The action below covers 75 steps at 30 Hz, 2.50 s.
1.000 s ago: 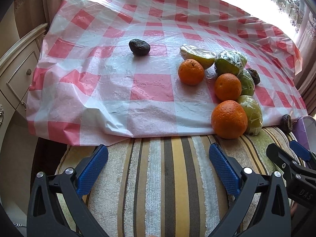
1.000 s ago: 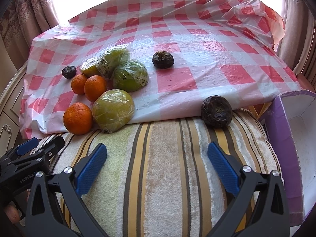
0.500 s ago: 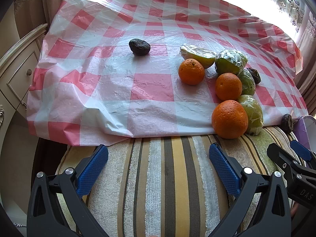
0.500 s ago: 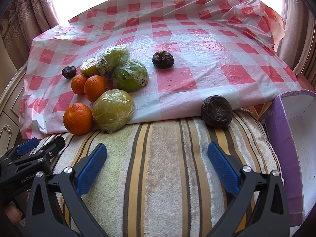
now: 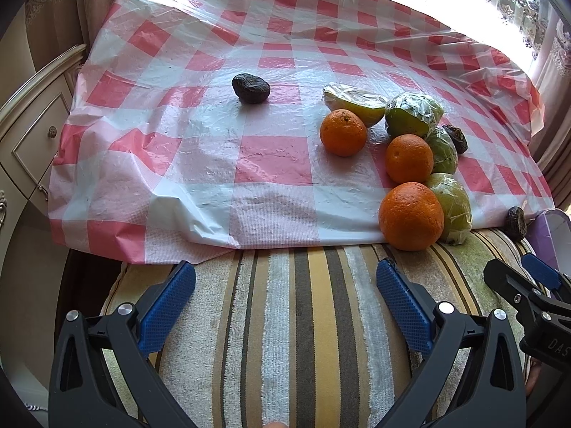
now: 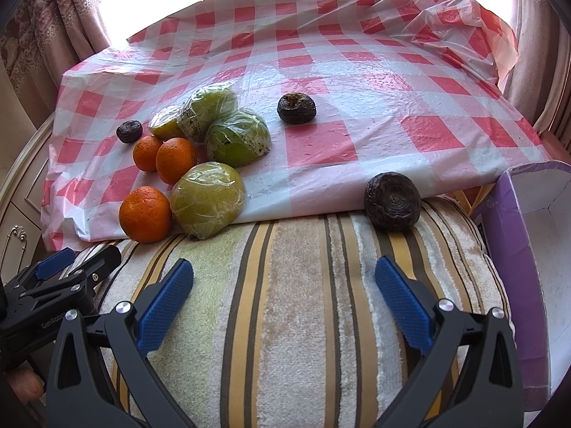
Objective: Organize fruits
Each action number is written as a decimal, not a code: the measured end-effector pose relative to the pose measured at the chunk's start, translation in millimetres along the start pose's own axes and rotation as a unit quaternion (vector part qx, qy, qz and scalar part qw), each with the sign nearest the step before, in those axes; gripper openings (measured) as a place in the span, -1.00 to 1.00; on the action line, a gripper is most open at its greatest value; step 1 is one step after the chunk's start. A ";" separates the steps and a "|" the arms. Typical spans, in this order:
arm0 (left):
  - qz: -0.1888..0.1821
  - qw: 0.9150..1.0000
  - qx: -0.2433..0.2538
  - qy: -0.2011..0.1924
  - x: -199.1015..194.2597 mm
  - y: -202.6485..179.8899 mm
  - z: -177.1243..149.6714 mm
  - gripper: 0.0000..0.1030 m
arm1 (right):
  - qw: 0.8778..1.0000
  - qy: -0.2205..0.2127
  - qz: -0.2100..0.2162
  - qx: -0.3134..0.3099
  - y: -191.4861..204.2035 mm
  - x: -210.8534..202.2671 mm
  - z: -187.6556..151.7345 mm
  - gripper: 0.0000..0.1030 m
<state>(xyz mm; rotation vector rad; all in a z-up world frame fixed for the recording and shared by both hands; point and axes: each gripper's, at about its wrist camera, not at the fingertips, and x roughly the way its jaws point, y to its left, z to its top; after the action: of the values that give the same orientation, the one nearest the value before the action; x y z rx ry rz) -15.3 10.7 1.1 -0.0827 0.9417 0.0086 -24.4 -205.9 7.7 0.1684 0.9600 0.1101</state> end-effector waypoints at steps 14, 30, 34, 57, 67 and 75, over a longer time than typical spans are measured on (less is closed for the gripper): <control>-0.068 0.997 0.018 -0.031 -16.5 -8.1 -2.1 0.62 | 0.994 -0.011 0.112 0.015 -33.2 -21.3 4.2 0.97; -0.143 0.987 0.075 0.001 -1.2 -42.7 15.8 0.40 | 0.998 0.015 -0.048 -0.035 -59.4 8.1 40.9 0.93; -0.150 0.985 0.079 0.011 6.4 -48.4 25.4 0.19 | 0.997 0.021 -0.056 -0.038 -57.1 16.0 44.9 0.70; -0.119 0.987 0.105 -0.034 -24.3 -67.3 29.3 -0.17 | 1.000 0.012 0.015 0.020 -79.9 -5.5 43.5 -0.19; -0.171 0.961 0.207 -0.062 -52.3 -157.2 41.4 -0.17 | 0.998 -0.039 -0.019 0.052 -150.0 -71.7 45.8 -0.19; -0.251 0.915 0.310 -0.063 -58.0 -271.2 25.5 -0.17 | 0.990 -0.020 -0.110 0.089 -244.8 -81.6 26.4 -0.19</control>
<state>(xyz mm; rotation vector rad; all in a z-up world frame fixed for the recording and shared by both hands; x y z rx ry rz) -17.0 -256.1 81.1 0.2647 0.7361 -0.7508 -44.6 -462.2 41.3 0.2265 0.9431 -0.1810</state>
